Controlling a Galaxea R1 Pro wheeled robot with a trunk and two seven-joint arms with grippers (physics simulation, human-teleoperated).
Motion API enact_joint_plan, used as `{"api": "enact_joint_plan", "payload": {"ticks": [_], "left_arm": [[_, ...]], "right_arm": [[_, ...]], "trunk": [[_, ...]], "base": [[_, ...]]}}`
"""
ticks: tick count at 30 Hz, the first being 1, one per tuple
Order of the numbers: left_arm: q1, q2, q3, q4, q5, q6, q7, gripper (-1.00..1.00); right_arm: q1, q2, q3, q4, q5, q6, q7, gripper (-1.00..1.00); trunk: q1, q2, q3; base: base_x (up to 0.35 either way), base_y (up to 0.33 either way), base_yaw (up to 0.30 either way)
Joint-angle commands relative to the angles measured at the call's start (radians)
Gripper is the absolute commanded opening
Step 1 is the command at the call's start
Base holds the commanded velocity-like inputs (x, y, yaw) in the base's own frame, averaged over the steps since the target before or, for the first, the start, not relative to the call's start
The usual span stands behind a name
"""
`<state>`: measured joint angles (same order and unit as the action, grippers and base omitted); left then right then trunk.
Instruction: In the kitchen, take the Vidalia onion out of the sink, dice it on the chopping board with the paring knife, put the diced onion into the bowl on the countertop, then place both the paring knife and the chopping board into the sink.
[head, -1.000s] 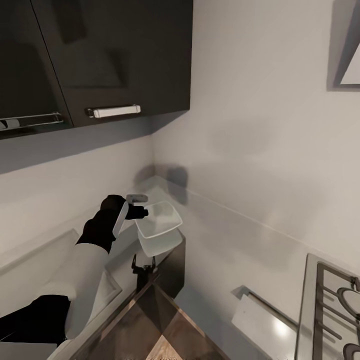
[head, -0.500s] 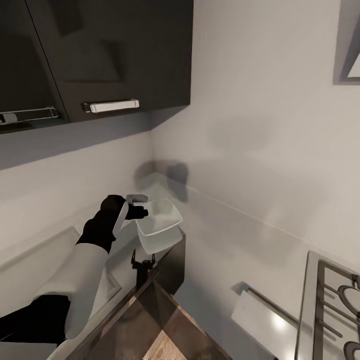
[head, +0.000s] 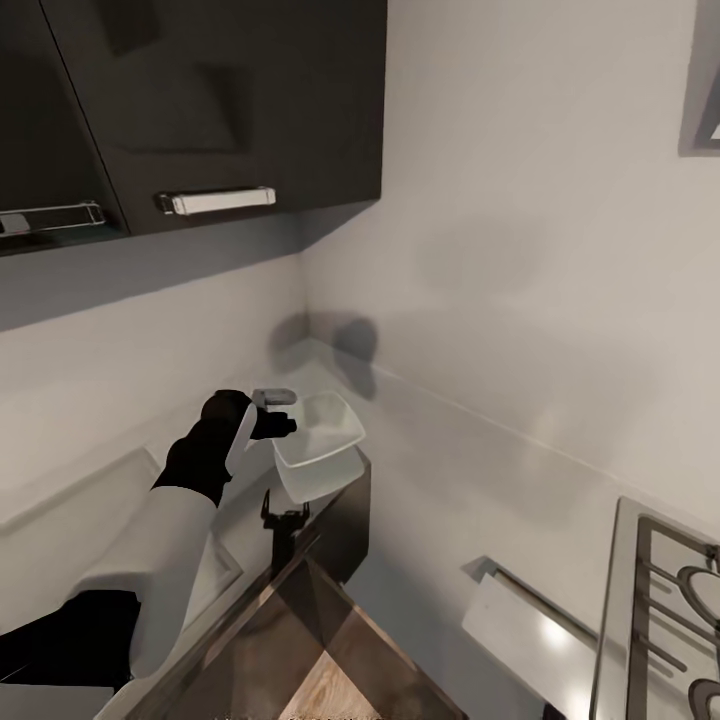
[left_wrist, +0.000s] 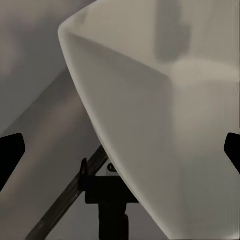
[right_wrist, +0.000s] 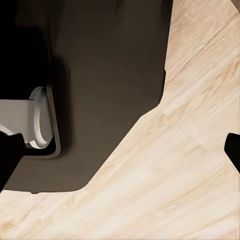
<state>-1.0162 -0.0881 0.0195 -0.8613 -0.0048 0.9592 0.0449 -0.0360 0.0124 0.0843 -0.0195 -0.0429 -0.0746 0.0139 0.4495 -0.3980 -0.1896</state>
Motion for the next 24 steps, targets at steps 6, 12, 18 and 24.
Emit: {"api": "enact_joint_plan", "payload": {"ticks": [6, 12, 18, 24], "left_arm": [[-0.001, -0.001, 0.002, -0.001, 0.000, 0.004, 0.003, 1.00], [-0.001, -0.002, 0.001, -0.001, 0.000, 0.004, 0.003, 1.00], [-0.001, -0.002, 0.001, -0.001, 0.000, 0.004, 0.003, 1.00], [-0.001, -0.002, 0.001, -0.001, 0.001, 0.004, 0.003, 1.00]], "right_arm": [[-0.001, 0.000, 0.008, 0.001, -0.005, -0.004, 0.001, 1.00], [-0.001, 0.000, 0.008, 0.001, -0.005, -0.004, 0.001, 1.00], [-0.001, 0.000, 0.008, 0.001, -0.005, -0.004, 0.001, 1.00], [-0.001, 0.000, 0.008, 0.001, -0.005, -0.004, 0.001, 1.00]], "trunk": [[0.000, -0.002, -0.011], [0.000, -0.002, -0.021], [0.000, -0.002, -0.030], [0.000, -0.002, -0.040]], "base": [[0.000, 0.000, 0.000], [0.000, 0.000, 0.000], [0.000, 0.000, 0.000], [0.000, 0.000, 0.000]]}}
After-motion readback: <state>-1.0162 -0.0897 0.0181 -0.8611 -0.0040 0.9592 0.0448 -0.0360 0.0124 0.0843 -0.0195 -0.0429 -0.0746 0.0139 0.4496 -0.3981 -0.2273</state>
